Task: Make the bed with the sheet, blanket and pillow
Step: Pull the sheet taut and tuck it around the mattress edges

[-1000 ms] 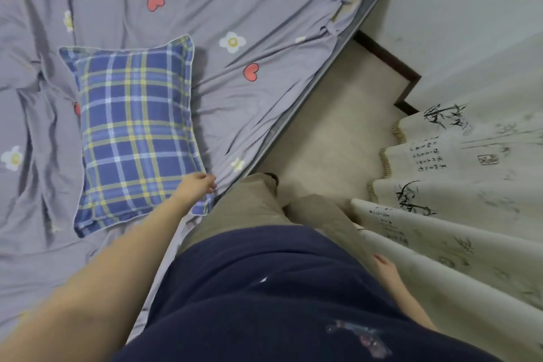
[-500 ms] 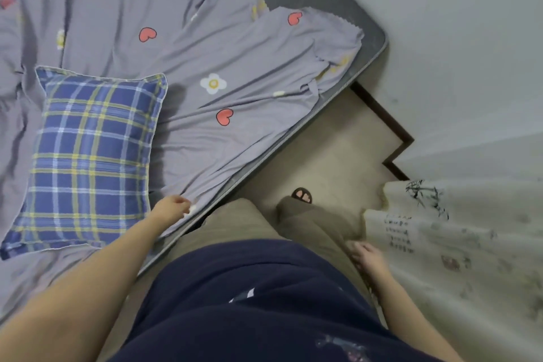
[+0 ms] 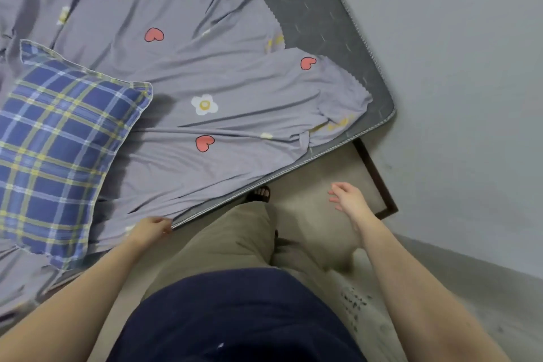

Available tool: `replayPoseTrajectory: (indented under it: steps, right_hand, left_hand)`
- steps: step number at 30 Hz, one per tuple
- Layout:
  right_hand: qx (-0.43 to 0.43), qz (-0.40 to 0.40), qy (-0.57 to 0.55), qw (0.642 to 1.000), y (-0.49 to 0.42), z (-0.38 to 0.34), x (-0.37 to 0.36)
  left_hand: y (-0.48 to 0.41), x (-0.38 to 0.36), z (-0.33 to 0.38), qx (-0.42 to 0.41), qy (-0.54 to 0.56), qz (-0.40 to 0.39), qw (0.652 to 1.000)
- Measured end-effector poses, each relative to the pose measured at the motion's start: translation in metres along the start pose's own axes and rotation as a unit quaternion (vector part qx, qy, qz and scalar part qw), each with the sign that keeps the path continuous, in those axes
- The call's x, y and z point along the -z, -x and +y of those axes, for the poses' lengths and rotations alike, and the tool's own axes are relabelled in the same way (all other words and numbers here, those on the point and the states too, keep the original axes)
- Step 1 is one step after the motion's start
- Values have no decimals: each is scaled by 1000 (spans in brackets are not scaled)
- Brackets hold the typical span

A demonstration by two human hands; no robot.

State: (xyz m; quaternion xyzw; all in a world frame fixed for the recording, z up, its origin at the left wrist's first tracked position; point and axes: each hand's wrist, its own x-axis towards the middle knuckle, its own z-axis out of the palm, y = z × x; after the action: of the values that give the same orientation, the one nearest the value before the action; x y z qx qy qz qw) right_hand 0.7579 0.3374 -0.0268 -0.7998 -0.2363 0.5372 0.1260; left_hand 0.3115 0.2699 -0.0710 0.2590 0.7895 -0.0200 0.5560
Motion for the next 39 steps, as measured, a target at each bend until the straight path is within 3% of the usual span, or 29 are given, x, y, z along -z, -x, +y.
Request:
replayPoseTrajectory:
  steps: [8, 14, 21, 25, 27, 29, 31, 33, 35, 37, 39]
  right_hand:
    - [71, -5, 107, 992, -79, -87, 14]
    - [107, -11, 227, 968, -178, -141, 39]
    - [62, 14, 270, 961, -316, -171, 82]
    - [31, 89, 256, 962, -372, -184, 96]
    - [-23, 108, 292, 950, -394, -186, 104]
    - [-60, 58, 329, 941, -411, -186, 107]
    - [-13, -26, 223, 974, -423, -185, 104]
    - [67, -58, 89, 992, -422, -192, 102]
    - [154, -32, 17, 987, -424, -200, 112]
    - [183, 0, -23, 983, -428, -205, 134]
    - [202, 41, 26, 978, -435, -203, 165]
  left_hand:
    - [-35, -38, 151, -69, 55, -21, 996]
    - [-55, -86, 211, -51, 110, -31, 992]
    - [-85, -177, 236, 10, 145, 10, 989]
    - [-105, -237, 260, 39, 145, 30, 988]
    - [-117, -264, 272, 16, 110, 50, 993]
    - [-129, -285, 277, -1, 29, 79, 996]
    - [-141, -297, 275, -7, -90, 141, 986]
    - [-151, -298, 272, -27, -151, 203, 967]
    - [-157, -294, 268, -57, -193, 234, 951]
    - [-155, -291, 262, -75, -205, 254, 942]
    - [-147, -291, 255, -92, -164, 252, 949]
